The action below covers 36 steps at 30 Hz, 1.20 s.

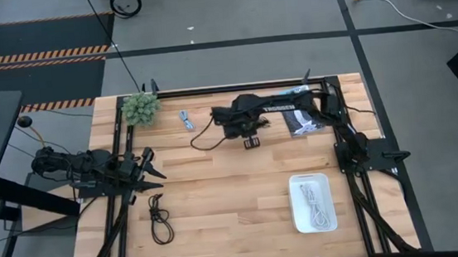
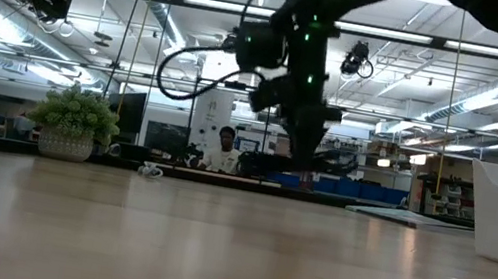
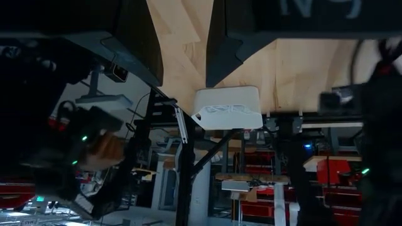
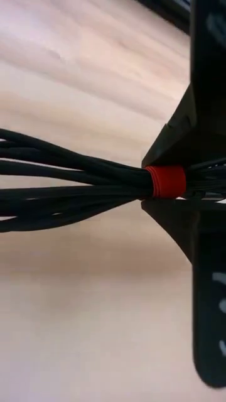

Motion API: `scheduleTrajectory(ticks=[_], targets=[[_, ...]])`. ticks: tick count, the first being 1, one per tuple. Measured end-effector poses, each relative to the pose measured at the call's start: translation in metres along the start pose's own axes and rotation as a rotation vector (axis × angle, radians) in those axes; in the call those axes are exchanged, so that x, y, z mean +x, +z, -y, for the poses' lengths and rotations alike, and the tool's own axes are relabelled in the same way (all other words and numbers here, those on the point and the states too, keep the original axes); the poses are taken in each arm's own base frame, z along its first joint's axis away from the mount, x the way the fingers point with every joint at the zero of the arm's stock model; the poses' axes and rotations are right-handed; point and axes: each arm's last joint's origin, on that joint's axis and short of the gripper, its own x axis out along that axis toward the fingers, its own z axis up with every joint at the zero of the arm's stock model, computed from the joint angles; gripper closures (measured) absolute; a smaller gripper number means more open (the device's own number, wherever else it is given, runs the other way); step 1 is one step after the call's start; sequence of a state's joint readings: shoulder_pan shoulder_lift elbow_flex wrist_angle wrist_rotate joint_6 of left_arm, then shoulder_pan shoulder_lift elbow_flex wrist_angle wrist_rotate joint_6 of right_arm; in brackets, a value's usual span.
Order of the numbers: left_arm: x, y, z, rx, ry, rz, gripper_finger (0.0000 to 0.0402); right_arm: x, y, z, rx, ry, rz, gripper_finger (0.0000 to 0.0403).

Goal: Pick and place USB-C Cables
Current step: Put the top black charger cable into the white bin

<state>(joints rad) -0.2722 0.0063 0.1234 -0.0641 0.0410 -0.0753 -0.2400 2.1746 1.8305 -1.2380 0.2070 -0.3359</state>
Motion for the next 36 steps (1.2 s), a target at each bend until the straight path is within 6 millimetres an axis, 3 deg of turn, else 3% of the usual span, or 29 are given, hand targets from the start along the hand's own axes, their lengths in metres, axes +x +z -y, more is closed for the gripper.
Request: scheduleTrajectory(ticks=[11,25,31,36], targets=[[0.000,0.000,0.000,0.000,0.000,0.000,0.0274,-0.060,0.003,-0.087,0.097,0.010,-0.116,0.0324],[0.000,0.000,0.000,0.000,0.000,0.000,0.0274,-0.110,-0.012,-0.185,0.250,-0.168,0.062,0.0324],[0.000,0.000,0.000,0.000,0.000,0.000,0.0274,-0.115,-0.020,-0.217,0.315,-0.230,0.123,0.0324],[0.000,0.000,0.000,0.000,0.000,0.000,0.0274,-0.100,-0.033,-0.244,0.453,-0.201,0.069,0.0323]])
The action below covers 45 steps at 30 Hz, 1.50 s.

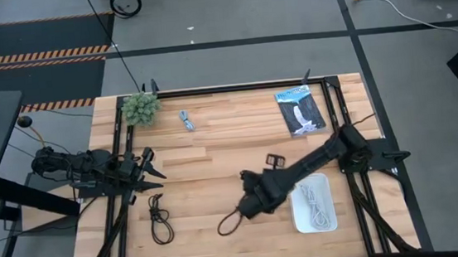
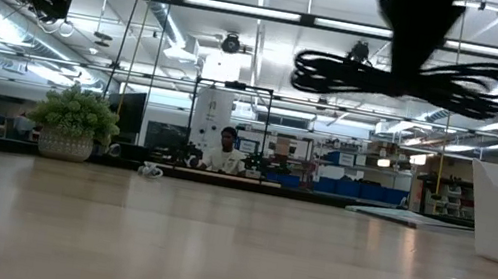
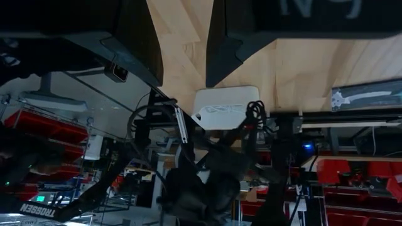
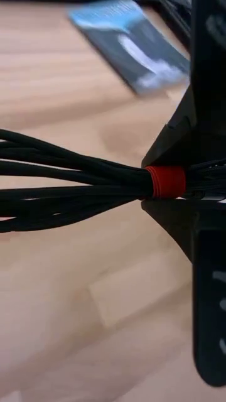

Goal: Pick and place USB-C Cables
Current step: Put the top black charger cable into the white bin

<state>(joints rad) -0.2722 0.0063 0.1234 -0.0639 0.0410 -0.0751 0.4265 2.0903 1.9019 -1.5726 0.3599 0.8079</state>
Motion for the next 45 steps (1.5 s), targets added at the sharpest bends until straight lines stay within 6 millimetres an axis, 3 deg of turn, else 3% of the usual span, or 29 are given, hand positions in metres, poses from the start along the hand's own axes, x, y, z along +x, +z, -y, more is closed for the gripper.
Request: scheduleTrajectory(ticks=[6,14,24,31,40,45], targets=[[0.000,0.000,0.000,0.000,0.000,0.000,0.0274,-0.006,-0.036,-0.015,0.183,0.020,-0.037,0.0323],[0.000,0.000,0.000,0.000,0.000,0.000,0.0274,-0.019,-0.077,-0.015,0.515,0.048,-0.101,0.0323],[0.000,0.000,0.000,0.000,0.000,0.000,0.0274,0.008,-0.122,-0.016,0.717,-0.081,-0.278,0.0323],[0.000,0.000,0.000,0.000,0.000,0.000,0.0274,0.012,-0.129,-0.015,0.763,-0.006,-0.336,0.0323],[0.000,0.000,0.000,0.000,0.000,0.000,0.0274,0.013,-0.128,-0.015,0.741,0.005,-0.272,0.0323],[0.000,0.000,0.000,0.000,0.000,0.000,0.0274,0.026,-0.130,-0.022,0.752,0.044,-0.286,0.0323]])
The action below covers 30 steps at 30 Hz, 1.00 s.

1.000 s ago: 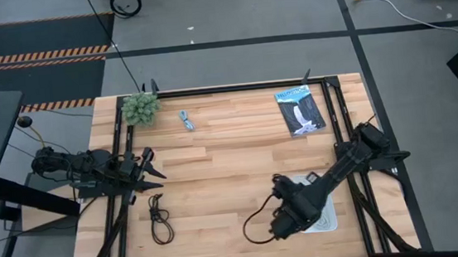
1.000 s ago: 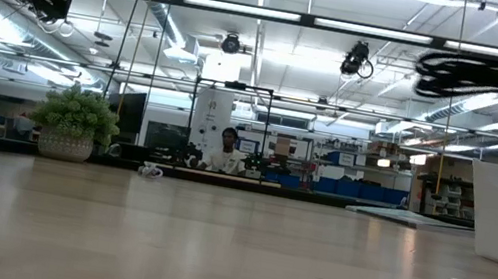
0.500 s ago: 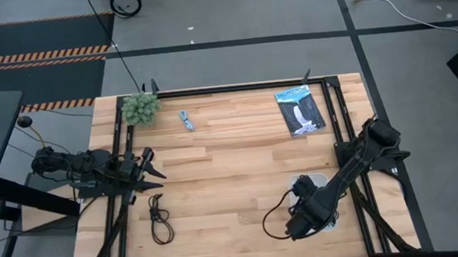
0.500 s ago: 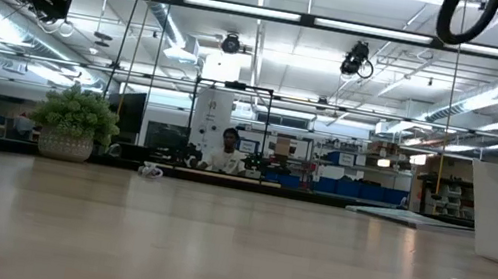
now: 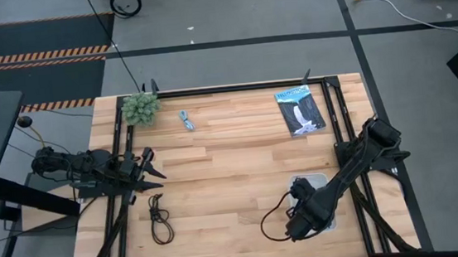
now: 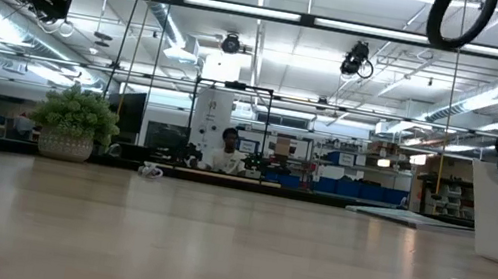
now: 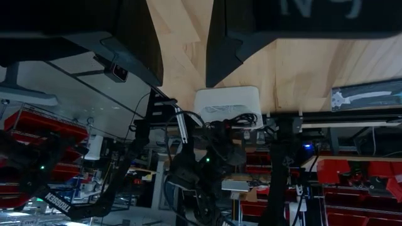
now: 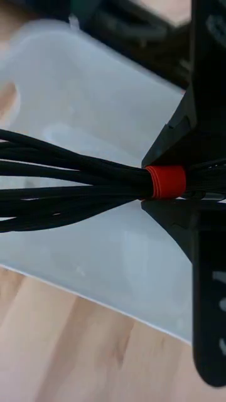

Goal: Pick and place USB-C Cables
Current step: Put the top black charger cable into the white bin, then put the black charger cable into the white bin

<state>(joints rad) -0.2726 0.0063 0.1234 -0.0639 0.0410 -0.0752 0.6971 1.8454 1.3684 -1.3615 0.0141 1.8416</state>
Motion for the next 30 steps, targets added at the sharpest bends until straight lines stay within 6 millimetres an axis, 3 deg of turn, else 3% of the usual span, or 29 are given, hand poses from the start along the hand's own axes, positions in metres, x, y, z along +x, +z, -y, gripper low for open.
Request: scheduleTrajectory(ticks=[11,19,27,30], targets=[[0.000,0.000,0.000,0.000,0.000,0.000,0.0274,0.022,-0.003,0.004,0.109,-0.033,-0.007,0.0314],[0.000,0.000,0.000,0.000,0.001,0.000,0.0274,0.024,-0.005,0.008,0.200,-0.097,-0.080,0.0268],[0.000,0.000,0.000,0.000,0.000,0.000,0.0274,0.023,-0.002,0.007,0.177,-0.105,-0.125,0.0216],[0.000,0.000,0.000,0.000,0.000,0.000,0.0274,0.014,0.004,0.010,0.157,-0.086,-0.168,0.0201]])
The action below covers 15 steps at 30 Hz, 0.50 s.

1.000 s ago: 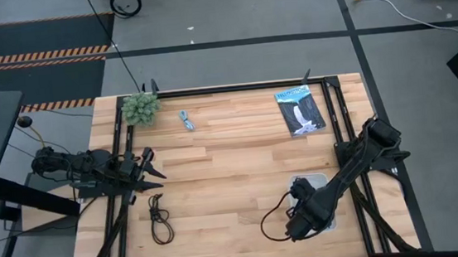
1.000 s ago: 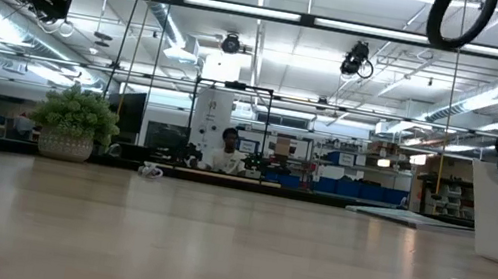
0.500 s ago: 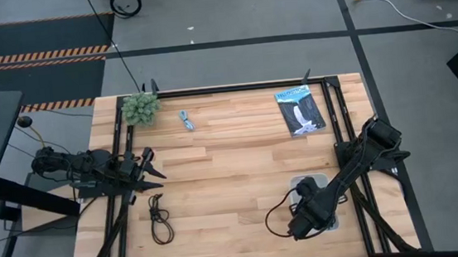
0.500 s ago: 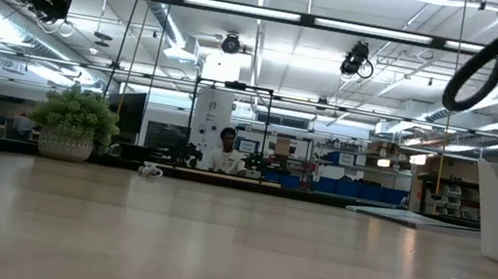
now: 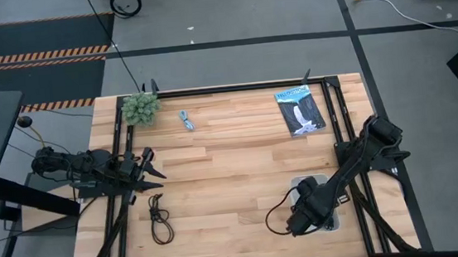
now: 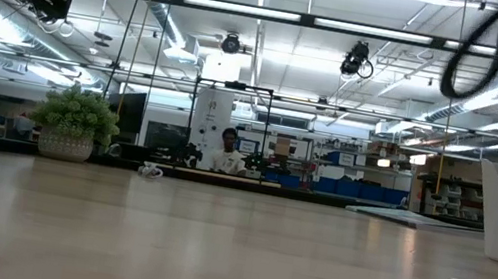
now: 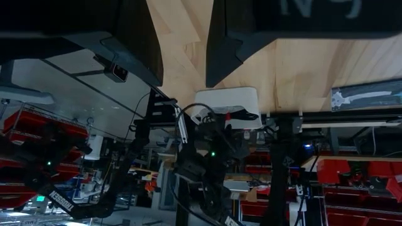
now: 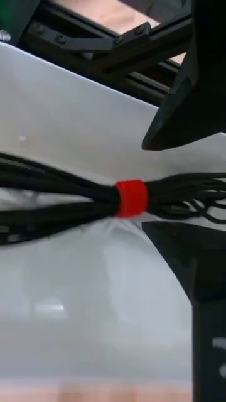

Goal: Pick and place USB-C Cables
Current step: Put the black charger cable into the white bin

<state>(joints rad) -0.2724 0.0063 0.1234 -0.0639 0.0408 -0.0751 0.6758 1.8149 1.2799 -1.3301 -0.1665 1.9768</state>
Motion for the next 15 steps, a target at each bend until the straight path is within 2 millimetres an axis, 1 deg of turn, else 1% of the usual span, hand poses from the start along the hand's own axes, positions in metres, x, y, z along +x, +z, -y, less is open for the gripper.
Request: scheduleTrajectory(ticks=[5,9,11,15], targets=[[0.000,0.000,0.000,0.000,0.000,0.000,0.0274,-0.026,0.013,0.001,-0.072,0.110,0.008,0.0190],[0.000,0.000,0.000,0.000,0.000,0.000,0.0274,-0.043,0.025,-0.006,-0.156,0.240,0.124,0.0192],[0.000,0.000,0.000,0.000,0.000,0.000,0.0274,-0.048,0.033,-0.011,-0.180,0.278,0.193,0.0194],[0.000,0.000,0.000,0.000,0.000,0.000,0.0274,-0.053,0.052,-0.023,-0.214,0.345,0.265,0.0194]])
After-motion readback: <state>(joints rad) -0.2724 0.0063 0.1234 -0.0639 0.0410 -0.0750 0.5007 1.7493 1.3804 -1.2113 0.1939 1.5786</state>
